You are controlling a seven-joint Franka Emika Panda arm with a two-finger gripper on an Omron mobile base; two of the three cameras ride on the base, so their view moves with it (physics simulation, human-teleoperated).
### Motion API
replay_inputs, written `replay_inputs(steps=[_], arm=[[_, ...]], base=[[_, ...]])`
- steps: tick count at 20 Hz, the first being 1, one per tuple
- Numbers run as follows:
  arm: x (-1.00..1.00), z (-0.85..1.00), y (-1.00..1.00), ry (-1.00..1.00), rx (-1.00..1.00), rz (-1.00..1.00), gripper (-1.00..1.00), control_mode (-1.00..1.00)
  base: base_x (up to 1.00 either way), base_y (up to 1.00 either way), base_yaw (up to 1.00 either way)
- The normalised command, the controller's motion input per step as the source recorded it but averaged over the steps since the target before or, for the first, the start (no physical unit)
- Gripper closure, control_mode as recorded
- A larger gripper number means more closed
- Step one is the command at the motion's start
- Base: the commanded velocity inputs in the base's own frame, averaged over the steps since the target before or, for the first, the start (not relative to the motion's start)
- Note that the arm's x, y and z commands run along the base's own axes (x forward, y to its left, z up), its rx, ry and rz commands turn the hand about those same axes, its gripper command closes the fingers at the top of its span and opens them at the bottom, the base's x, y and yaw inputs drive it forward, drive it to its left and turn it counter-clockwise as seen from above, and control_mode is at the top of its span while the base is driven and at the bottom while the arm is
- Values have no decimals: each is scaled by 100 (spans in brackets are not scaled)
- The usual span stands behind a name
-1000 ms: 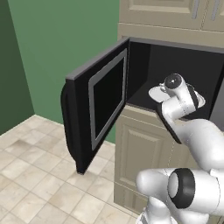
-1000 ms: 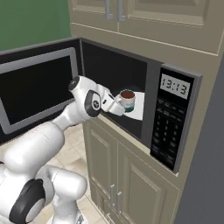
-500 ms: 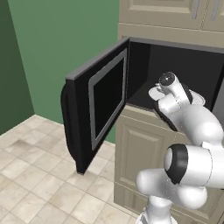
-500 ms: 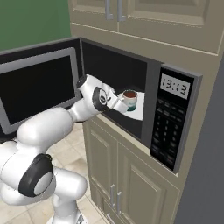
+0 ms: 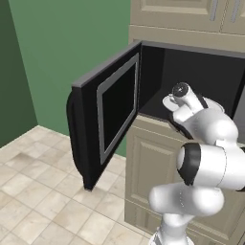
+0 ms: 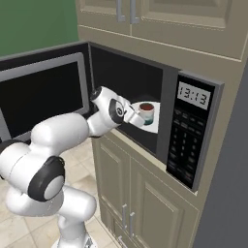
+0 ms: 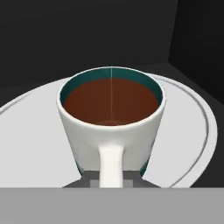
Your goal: Place the microwavable item in the microwave. Then, close the microwave door and press the start button.
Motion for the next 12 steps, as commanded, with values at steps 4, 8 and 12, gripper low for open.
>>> replay_inputs(steps=[4, 8, 12], arm=[[25, -12, -11, 0, 0, 0, 100, -100], [28, -11, -14, 0, 0, 0, 100, -100], [18, -13, -13, 0, 0, 0, -100, -100]], base=[[0, 0, 0], [0, 0, 0], [0, 0, 0]])
